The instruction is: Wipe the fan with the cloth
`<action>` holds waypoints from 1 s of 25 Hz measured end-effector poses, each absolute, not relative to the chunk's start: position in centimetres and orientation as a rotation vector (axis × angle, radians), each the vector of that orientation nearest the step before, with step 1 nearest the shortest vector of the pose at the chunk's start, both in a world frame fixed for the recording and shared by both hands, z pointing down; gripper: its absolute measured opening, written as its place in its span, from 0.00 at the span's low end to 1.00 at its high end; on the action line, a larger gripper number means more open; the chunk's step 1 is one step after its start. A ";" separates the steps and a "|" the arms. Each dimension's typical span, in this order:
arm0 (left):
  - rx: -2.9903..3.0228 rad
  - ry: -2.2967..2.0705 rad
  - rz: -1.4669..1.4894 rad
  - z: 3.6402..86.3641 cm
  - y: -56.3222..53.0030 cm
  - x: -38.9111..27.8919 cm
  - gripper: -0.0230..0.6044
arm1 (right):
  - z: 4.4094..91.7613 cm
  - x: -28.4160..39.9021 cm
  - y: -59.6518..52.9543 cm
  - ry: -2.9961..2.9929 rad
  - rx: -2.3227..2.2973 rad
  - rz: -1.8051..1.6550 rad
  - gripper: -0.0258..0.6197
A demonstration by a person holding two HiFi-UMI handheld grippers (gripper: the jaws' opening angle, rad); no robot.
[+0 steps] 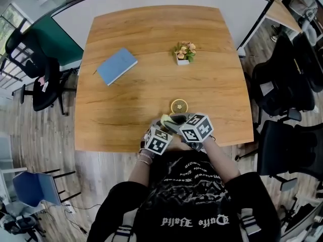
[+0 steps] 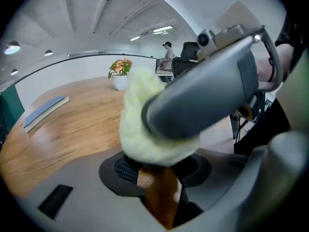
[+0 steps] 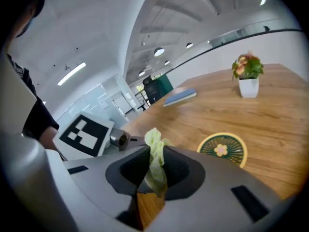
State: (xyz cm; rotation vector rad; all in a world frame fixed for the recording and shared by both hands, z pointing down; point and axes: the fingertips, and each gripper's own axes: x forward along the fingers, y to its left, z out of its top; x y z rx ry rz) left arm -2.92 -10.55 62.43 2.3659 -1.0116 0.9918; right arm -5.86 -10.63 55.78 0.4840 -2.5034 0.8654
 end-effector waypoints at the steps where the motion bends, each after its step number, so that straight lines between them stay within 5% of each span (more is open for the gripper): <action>1: 2.365 -1.000 1.004 62.5 -10.5 -2.8 0.34 | 56.6 -6.4 -10.3 -2.467 0.442 0.864 0.17; 25: 2.347 -0.973 1.005 62.7 -10.4 -2.8 0.34 | 57.2 -3.9 -15.3 -2.320 0.699 -0.061 0.16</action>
